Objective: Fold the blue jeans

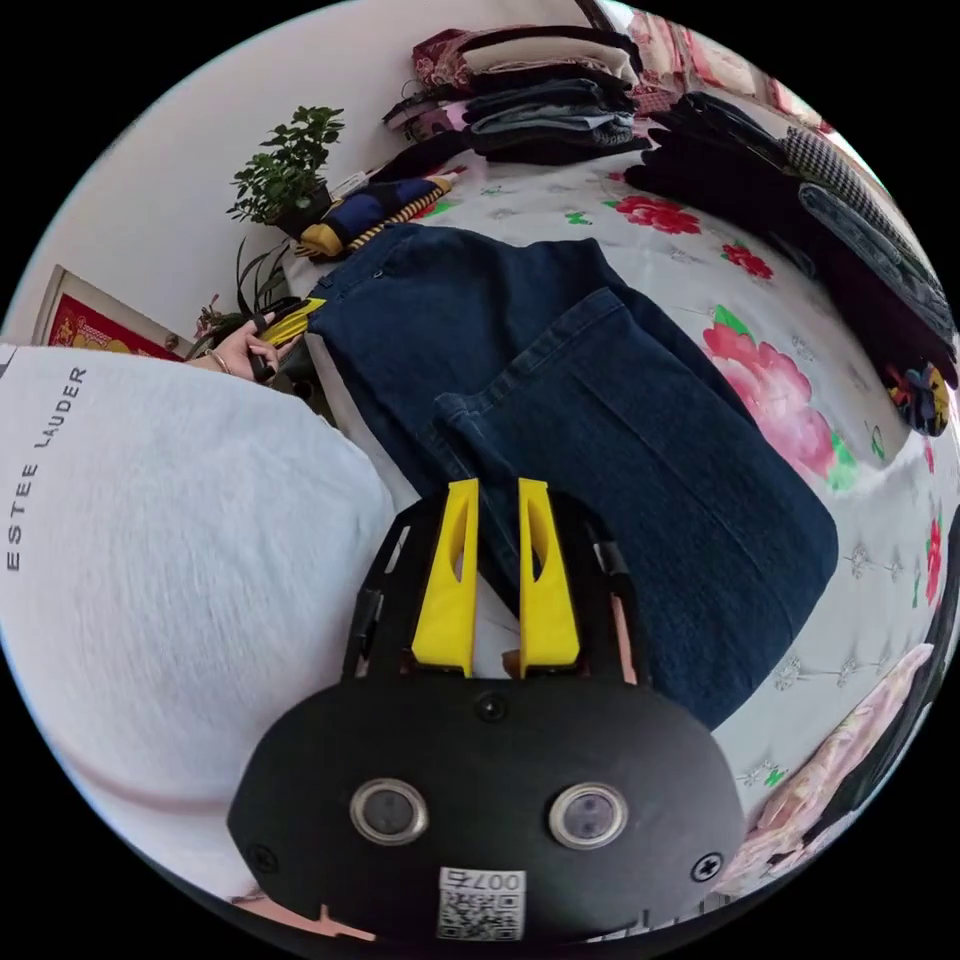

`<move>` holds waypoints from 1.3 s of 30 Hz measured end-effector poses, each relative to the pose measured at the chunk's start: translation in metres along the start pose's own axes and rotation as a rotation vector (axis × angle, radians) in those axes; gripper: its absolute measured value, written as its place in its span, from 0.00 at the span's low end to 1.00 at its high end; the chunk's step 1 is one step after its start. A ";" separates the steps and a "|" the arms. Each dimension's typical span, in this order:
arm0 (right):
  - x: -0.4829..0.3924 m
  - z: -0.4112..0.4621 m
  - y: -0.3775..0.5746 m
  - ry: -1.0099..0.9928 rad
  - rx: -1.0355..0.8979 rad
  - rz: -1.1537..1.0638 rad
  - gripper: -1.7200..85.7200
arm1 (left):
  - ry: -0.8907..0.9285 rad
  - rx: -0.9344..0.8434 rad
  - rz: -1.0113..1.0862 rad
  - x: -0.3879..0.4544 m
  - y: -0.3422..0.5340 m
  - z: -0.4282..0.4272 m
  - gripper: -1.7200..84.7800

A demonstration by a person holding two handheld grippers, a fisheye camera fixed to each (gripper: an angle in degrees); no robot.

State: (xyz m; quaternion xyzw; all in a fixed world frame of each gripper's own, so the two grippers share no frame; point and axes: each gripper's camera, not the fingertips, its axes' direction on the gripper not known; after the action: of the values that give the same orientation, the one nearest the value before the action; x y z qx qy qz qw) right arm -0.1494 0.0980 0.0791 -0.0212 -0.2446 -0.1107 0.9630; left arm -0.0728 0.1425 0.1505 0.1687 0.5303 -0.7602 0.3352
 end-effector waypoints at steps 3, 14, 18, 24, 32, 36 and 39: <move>-0.018 0.000 -0.018 0.003 0.046 -0.055 0.11 | 0.036 0.004 0.015 -0.007 0.000 -0.006 0.08; -0.036 0.017 -0.036 -0.067 -0.086 -0.024 0.11 | 0.070 -0.030 0.066 -0.026 0.005 -0.012 0.03; -0.008 -0.027 -0.011 -0.096 0.031 0.160 0.11 | 0.148 -0.095 0.269 0.009 0.016 -0.009 0.02; 0.033 -0.105 0.037 -0.064 0.234 0.402 0.11 | 0.224 -0.341 0.805 0.129 0.082 0.028 0.02; 0.094 -0.189 0.135 -0.077 0.535 0.789 0.10 | 0.514 -1.098 1.369 0.198 0.332 0.127 0.08; 0.114 -0.207 0.178 -0.170 0.636 0.935 0.10 | 0.391 -1.293 1.243 0.135 0.388 0.184 0.11; 0.123 -0.212 0.196 -0.234 0.644 0.979 0.11 | 0.234 -1.235 1.194 0.099 0.366 0.190 0.12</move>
State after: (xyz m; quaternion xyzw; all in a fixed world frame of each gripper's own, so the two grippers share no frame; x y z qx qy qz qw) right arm 0.0985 0.2440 -0.0465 0.1494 -0.3323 0.4288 0.8267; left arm 0.1270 -0.1434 -0.0917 0.2837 0.7020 -0.0110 0.6532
